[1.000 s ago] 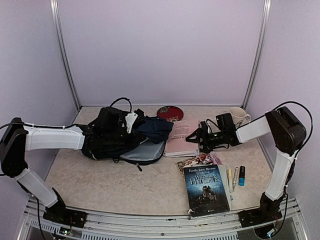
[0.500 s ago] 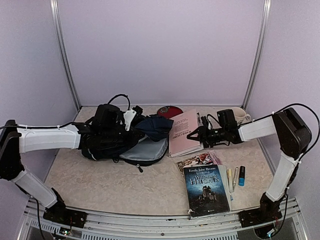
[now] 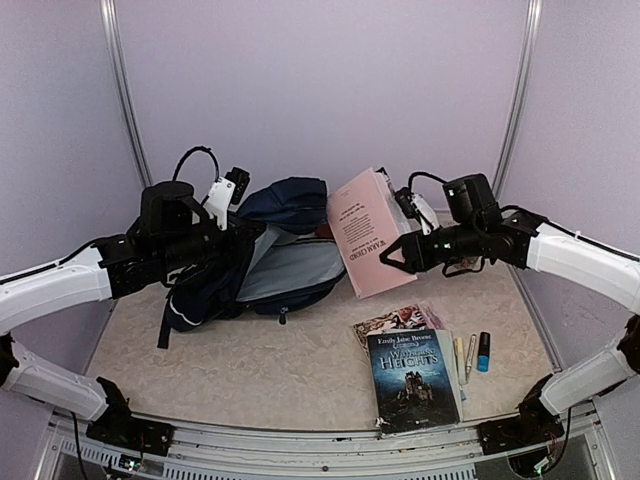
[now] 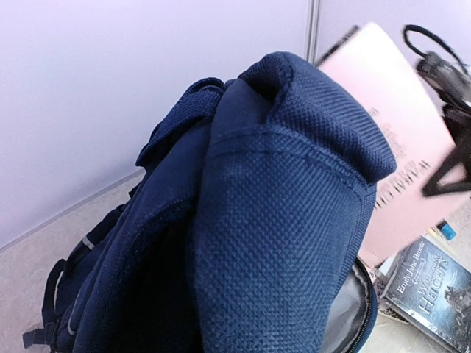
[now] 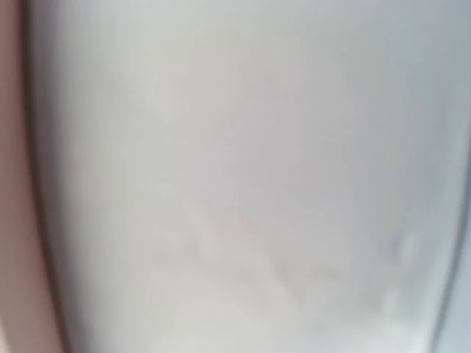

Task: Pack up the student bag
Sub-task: Pick up the book.

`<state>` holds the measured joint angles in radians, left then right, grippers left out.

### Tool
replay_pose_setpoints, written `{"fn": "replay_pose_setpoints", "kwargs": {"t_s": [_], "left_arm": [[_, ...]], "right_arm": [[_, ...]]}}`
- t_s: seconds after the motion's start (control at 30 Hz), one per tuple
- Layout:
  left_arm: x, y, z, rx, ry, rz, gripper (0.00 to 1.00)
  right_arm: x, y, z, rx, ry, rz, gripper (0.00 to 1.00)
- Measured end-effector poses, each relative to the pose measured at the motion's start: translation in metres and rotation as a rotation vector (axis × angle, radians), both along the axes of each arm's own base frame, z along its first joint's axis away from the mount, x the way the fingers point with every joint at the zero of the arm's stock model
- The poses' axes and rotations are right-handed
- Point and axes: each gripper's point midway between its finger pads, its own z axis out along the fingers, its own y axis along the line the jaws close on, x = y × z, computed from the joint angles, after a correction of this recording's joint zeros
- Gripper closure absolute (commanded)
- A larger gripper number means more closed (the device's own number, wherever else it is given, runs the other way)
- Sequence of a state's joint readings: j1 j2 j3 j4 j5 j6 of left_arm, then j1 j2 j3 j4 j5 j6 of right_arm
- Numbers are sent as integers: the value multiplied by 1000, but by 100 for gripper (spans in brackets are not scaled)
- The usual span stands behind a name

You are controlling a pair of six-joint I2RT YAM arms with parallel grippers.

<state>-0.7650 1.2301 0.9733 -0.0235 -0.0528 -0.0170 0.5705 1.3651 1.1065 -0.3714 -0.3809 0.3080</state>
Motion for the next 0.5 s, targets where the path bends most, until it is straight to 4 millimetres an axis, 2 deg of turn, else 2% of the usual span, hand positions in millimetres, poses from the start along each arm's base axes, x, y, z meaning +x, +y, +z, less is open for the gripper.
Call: {"fn": "replay_pose_setpoints", "kwargs": {"t_s": [0.13,0.2,0.33,0.5], "left_arm": [[-2,9,14,-26,-22,34,100],[-4,11,15,-26,-21,40,100],[-8,9,11,-9,-13,41,100],[-13,6,4,27,-5,33,100]], "right_arm": [[-57,36,22,-245,-358,162,72],[-69,43,28,-350,-515,221,73],[-62,38,31,-629,-782,268,74],[-51,41,27,-961,-1007,316,74]]}}
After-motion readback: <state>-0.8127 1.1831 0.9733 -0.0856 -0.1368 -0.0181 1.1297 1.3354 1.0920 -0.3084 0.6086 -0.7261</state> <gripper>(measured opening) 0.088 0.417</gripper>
